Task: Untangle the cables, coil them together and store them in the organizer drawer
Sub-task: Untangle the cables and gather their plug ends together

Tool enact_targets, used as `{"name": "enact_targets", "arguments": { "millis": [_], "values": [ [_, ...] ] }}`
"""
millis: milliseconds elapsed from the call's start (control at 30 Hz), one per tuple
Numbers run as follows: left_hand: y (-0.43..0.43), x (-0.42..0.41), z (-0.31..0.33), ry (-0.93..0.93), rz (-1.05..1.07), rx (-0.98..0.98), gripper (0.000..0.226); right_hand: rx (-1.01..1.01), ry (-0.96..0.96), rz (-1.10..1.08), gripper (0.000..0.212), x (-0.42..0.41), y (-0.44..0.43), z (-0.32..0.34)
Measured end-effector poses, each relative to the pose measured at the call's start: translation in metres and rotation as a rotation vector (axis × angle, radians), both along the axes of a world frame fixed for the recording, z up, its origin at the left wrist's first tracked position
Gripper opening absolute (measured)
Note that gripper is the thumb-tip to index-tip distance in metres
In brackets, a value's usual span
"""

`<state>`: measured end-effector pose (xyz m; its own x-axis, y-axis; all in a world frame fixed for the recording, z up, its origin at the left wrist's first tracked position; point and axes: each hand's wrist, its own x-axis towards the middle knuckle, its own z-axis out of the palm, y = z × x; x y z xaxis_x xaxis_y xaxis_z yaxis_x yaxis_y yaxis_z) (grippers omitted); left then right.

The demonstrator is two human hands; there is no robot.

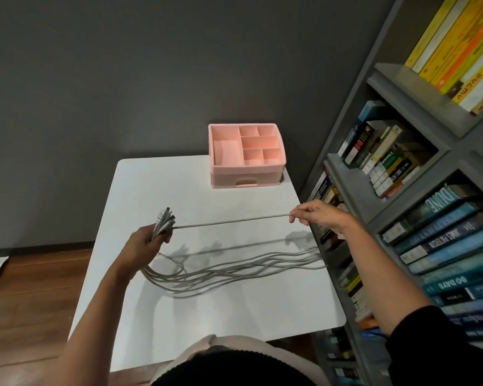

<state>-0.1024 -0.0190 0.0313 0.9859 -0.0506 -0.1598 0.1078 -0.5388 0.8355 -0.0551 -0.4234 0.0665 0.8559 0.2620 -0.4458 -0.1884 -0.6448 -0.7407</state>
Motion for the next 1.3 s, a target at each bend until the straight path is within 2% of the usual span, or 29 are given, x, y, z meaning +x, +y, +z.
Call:
{"name": "enact_targets", "arguments": {
  "millis": [233, 400, 533, 633, 733, 833, 933, 1000, 1100, 1300],
  "values": [
    [0.005, 0.001, -0.013, 0.043, 0.180, -0.064, 0.021, -0.009, -0.057, -0.144, 0.026, -0.005, -0.014, -0.013],
    [0.000, 0.005, -0.020, 0.104, 0.163, -0.013, 0.024, -0.018, -0.107, -0.113, 0.025, -0.005, -0.007, -0.005],
    [-0.014, 0.003, -0.016, 0.145, 0.010, -0.053, 0.018, -0.004, -0.127, -0.039, 0.024, -0.003, 0.004, 0.008],
    [-0.040, 0.003, -0.005, 0.082, -0.148, 0.031, 0.016, 0.032, -0.123, 0.022, 0.024, 0.002, 0.018, 0.009],
    [-0.064, 0.006, -0.002, 0.030, -0.183, 0.111, 0.026, 0.067, -0.120, 0.083, 0.025, 0.005, 0.039, 0.012],
    [-0.083, 0.007, 0.006, 0.060, -0.263, 0.074, 0.031, 0.113, -0.143, 0.116, 0.025, 0.006, 0.061, 0.012],
    [-0.092, 0.005, 0.012, 0.095, -0.343, 0.017, 0.025, 0.176, -0.141, 0.093, 0.024, 0.009, 0.073, 0.010],
    [-0.087, 0.004, 0.013, 0.049, -0.346, 0.047, 0.029, 0.187, -0.110, 0.095, 0.025, 0.009, 0.070, 0.010],
    [-0.070, 0.011, 0.017, -0.035, -0.340, 0.051, 0.019, 0.195, -0.067, 0.100, 0.025, 0.002, 0.058, 0.002],
    [-0.062, 0.015, 0.012, -0.053, -0.411, 0.059, 0.024, 0.208, -0.009, -0.014, 0.023, -0.003, 0.040, -0.015]
  ]
}}
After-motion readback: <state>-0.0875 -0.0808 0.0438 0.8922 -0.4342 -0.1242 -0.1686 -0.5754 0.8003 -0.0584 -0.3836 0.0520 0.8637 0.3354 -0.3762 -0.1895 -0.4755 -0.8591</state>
